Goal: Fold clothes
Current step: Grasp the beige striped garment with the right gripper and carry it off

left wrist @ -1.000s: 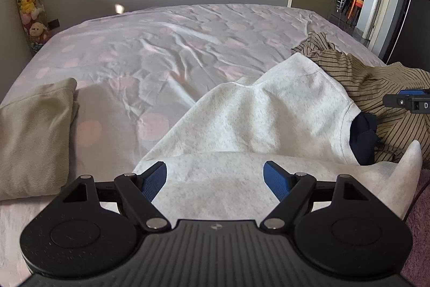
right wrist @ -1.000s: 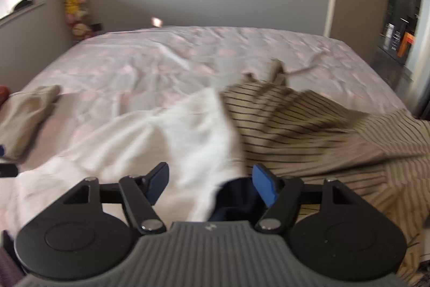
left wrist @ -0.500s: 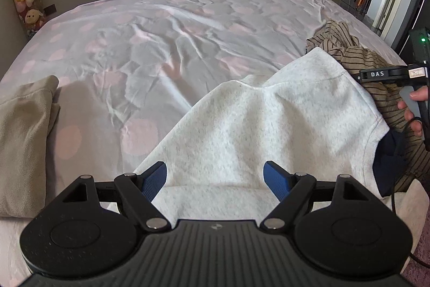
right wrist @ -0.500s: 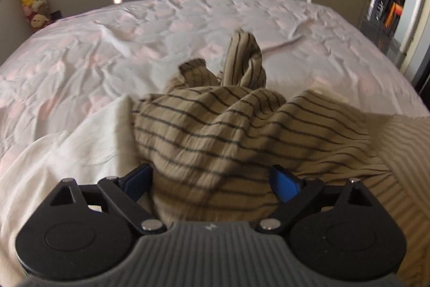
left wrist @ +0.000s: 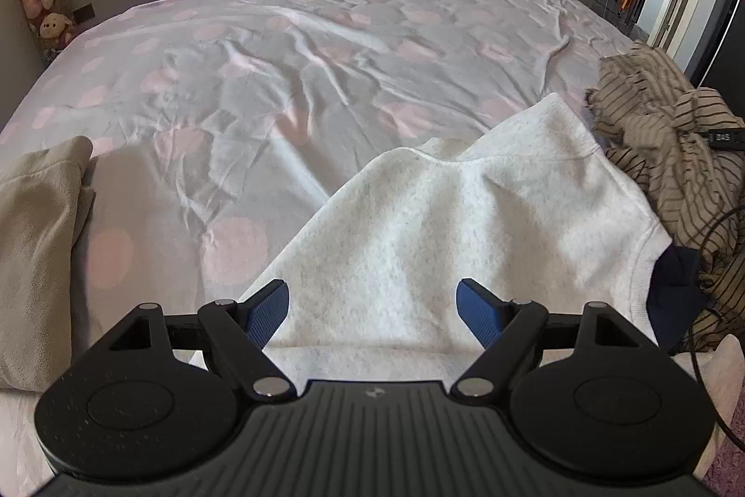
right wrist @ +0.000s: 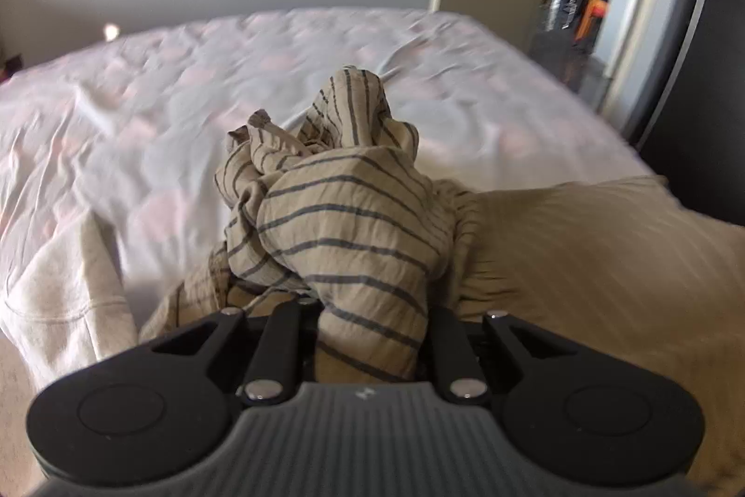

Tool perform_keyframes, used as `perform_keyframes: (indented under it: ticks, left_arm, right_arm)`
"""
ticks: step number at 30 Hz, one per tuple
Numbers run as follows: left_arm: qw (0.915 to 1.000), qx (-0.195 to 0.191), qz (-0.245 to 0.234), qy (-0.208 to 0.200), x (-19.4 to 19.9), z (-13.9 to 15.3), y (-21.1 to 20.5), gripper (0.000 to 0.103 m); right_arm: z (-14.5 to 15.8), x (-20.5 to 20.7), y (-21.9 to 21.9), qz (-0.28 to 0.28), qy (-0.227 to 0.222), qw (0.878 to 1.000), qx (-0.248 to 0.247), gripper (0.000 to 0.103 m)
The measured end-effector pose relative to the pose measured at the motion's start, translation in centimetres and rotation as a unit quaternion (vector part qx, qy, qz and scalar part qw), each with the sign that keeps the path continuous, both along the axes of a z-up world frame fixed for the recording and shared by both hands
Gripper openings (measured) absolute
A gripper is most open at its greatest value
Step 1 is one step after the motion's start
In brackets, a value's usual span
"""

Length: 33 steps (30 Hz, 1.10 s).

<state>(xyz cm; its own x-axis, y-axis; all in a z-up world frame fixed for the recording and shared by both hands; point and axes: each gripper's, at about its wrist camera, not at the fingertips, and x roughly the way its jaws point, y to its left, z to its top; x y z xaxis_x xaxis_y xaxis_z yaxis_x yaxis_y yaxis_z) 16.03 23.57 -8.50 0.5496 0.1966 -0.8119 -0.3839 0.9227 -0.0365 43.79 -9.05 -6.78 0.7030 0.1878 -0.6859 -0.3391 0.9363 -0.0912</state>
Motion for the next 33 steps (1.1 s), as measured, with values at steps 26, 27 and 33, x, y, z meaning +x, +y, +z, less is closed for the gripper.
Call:
perform_keyframes:
  ticks: [26, 27, 33]
  left_arm:
    - [0.9961, 0.012, -0.05, -0.071, -4.0, 5.2, -6.9, 0.079]
    - [0.9964, 0.012, -0.043, -0.072, -4.3, 5.4, -6.7, 0.079]
    - [0.9969, 0.011, -0.027, -0.073, -5.3, 5.8, -6.1, 0.079]
  right_arm:
    - [16.1, -6.1, -24.9, -0.16, -0.091, 0.981, 0.055, 0.018]
    - [16.5, -4.8, -24.2, -0.156, -0.086, 0.982, 0.059, 0.018]
    - [17.5, 0.6, -21.3, -0.139, -0.019, 0.987, 0.072, 0.058]
